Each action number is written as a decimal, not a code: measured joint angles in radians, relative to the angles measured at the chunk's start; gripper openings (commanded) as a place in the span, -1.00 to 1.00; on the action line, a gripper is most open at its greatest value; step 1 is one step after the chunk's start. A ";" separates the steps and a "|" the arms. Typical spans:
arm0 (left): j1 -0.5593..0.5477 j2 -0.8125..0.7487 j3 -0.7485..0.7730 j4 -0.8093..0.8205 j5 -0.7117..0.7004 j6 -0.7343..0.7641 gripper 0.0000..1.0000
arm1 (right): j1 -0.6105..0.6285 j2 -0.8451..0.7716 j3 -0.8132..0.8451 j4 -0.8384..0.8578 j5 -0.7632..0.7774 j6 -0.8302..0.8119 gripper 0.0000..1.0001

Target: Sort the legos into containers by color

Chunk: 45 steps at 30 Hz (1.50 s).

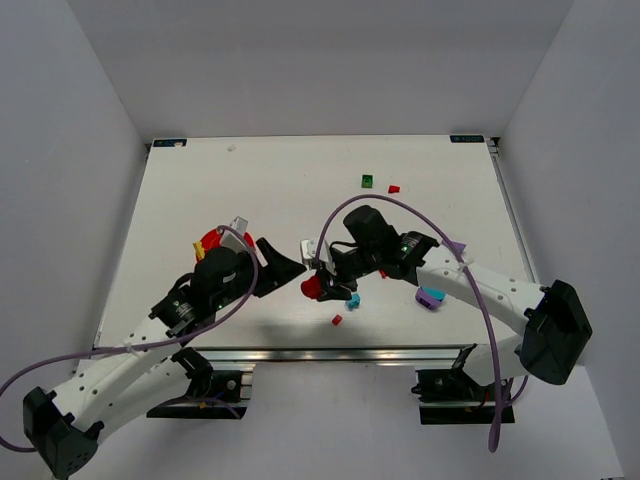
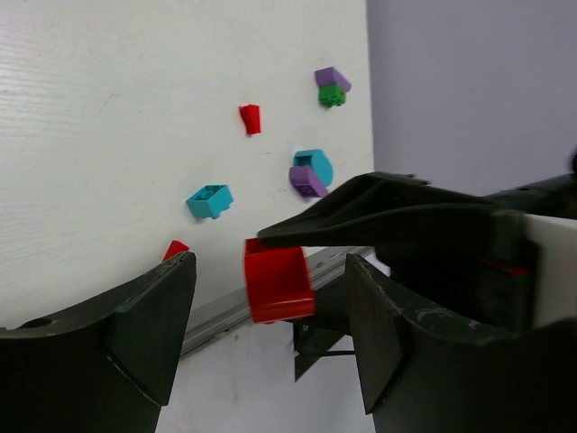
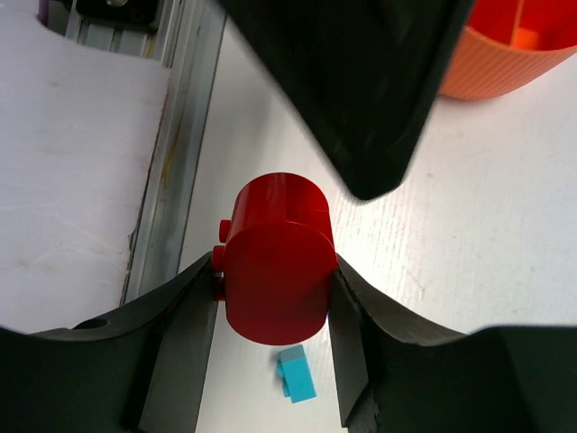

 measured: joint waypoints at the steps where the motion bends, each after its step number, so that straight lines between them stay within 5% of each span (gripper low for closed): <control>1: 0.000 -0.020 0.000 0.003 -0.006 -0.008 0.53 | 0.000 -0.003 -0.010 -0.002 -0.003 -0.003 -1.00; 26: -0.008 0.095 -0.026 0.097 0.099 -0.027 0.43 | 0.002 0.032 -0.012 0.051 0.063 0.046 -1.00; 35: -0.008 0.123 -0.026 0.101 0.122 -0.011 -0.12 | 0.002 0.041 -0.010 0.072 0.089 0.080 -1.00; 39: -0.008 0.124 -0.026 0.101 0.120 -0.008 -0.37 | 0.005 0.041 -0.010 0.074 0.100 0.087 -0.52; 40: -0.006 0.125 -0.026 0.101 0.120 -0.006 -0.54 | 0.005 0.041 -0.010 0.074 0.103 0.087 -0.15; 43: -0.006 0.127 -0.023 0.100 0.113 -0.001 -0.77 | 0.005 0.040 -0.010 0.074 0.106 0.089 0.42; 45: -0.006 0.129 -0.004 0.066 0.084 0.024 -0.96 | 0.005 0.035 -0.012 0.077 0.113 0.095 0.49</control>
